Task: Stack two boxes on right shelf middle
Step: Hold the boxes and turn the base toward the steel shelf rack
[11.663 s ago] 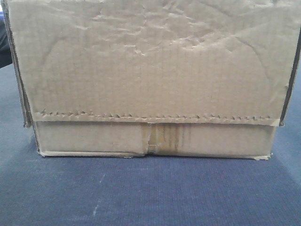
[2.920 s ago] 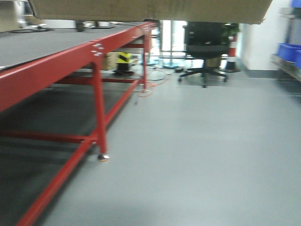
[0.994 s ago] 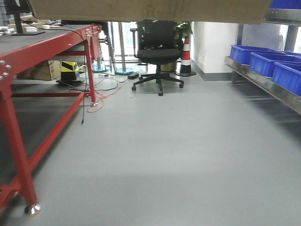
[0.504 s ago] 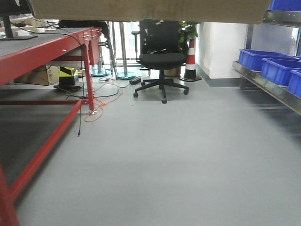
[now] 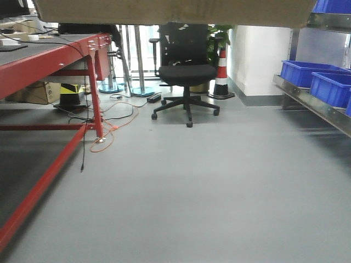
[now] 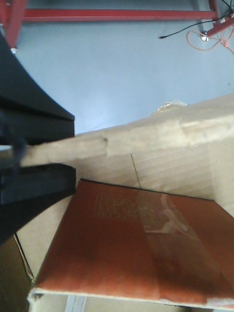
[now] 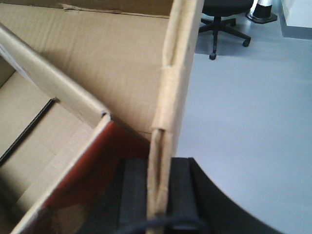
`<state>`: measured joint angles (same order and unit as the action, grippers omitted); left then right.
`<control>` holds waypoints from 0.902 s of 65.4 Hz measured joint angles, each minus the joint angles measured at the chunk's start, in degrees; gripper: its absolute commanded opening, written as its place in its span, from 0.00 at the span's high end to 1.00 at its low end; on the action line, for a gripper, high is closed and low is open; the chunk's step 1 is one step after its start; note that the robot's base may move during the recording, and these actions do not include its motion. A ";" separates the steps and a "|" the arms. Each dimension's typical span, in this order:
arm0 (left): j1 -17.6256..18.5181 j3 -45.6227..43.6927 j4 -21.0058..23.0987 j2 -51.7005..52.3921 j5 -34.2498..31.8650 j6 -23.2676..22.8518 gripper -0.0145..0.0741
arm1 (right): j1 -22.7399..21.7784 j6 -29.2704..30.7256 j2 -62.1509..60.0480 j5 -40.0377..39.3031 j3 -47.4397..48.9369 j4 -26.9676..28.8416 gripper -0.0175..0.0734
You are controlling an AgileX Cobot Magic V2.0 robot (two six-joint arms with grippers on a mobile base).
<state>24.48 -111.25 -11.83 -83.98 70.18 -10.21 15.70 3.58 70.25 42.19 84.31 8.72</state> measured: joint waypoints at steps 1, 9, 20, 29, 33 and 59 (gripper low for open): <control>0.00 0.00 0.00 0.00 0.00 0.00 0.96 | 0.00 0.00 0.00 0.00 0.00 0.00 0.98; 0.00 0.00 0.00 0.00 0.00 0.00 0.96 | 0.00 0.00 0.00 0.00 0.00 0.00 0.98; 0.00 0.00 0.00 0.00 0.00 0.00 0.96 | 0.00 0.00 0.00 0.00 0.00 0.00 0.98; 0.00 0.00 0.00 0.00 0.00 0.00 0.96 | 0.00 0.00 0.00 0.00 0.00 0.00 0.98; 0.00 0.00 0.00 0.00 0.00 0.00 0.96 | 0.00 0.00 0.00 0.00 0.00 0.00 0.98; 0.00 0.00 0.00 0.00 0.00 0.00 0.96 | 0.00 0.00 0.00 0.00 0.00 0.00 0.98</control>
<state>24.48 -111.25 -11.83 -83.98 70.18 -10.21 15.70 3.58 70.25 42.19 84.31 8.72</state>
